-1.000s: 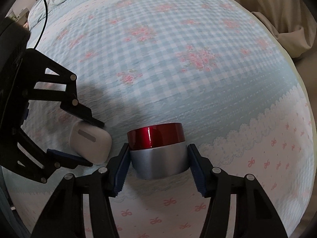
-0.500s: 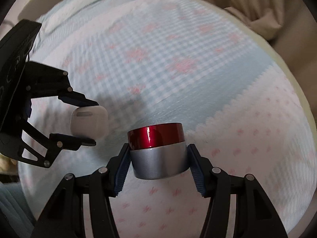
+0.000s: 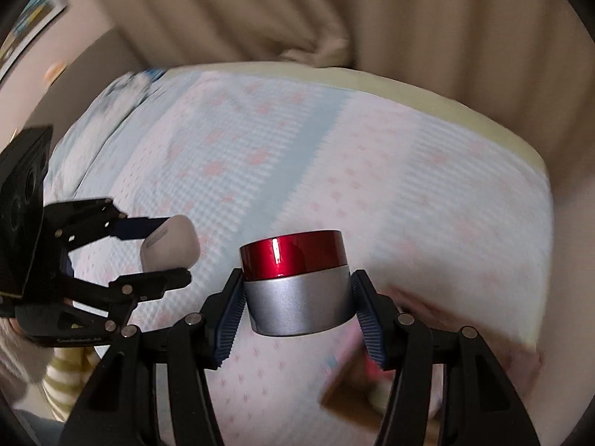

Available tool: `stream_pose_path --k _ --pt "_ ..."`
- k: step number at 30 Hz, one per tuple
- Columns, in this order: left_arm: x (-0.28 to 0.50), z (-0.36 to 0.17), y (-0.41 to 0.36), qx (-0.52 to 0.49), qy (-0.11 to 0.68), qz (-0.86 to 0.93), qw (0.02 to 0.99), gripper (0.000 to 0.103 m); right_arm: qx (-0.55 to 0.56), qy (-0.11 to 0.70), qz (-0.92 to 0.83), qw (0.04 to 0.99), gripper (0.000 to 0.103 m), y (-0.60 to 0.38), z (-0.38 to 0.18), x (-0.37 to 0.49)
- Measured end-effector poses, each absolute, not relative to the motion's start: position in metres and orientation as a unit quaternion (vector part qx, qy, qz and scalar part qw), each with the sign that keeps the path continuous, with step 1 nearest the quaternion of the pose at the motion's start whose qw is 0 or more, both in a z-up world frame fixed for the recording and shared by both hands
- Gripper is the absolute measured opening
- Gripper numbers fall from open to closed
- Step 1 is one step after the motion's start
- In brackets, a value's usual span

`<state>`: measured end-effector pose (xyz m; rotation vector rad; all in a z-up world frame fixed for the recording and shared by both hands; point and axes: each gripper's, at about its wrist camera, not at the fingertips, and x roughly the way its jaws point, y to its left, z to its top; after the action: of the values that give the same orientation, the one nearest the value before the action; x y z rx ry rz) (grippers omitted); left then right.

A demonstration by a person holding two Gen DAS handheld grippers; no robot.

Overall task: Organize rigid objects
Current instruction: 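Carry the earbud case and red-silver tin into the pink box and release both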

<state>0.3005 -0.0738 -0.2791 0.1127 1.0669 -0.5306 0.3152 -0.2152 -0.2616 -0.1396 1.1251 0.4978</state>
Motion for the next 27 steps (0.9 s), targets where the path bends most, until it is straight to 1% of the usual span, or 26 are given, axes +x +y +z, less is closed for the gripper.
stream_pose_path --k 5,13,19,27 --pt "0.276 -0.271 -0.151 0.057 0.499 -0.287 0.816 0.043 -0.035 0.537 0.168 0.826 0.053 -0.301 -0.252 0.285" --pt "0.266 -0.298 -0.238 0.057 0.514 -0.313 0.796 0.043 -0.016 0.552 0.087 0.829 0.053 -0.408 -0.258 0.27" --pt "0.279 -0.325 -0.282 0.061 0.535 -0.307 0.785 0.043 0.018 0.565 0.053 0.823 0.053 -0.458 -0.283 0.283" --pt "0.323 -0.388 -0.315 0.077 0.568 -0.287 0.768 0.043 0.083 0.577 0.056 0.811 0.053 -0.488 -0.339 0.318"
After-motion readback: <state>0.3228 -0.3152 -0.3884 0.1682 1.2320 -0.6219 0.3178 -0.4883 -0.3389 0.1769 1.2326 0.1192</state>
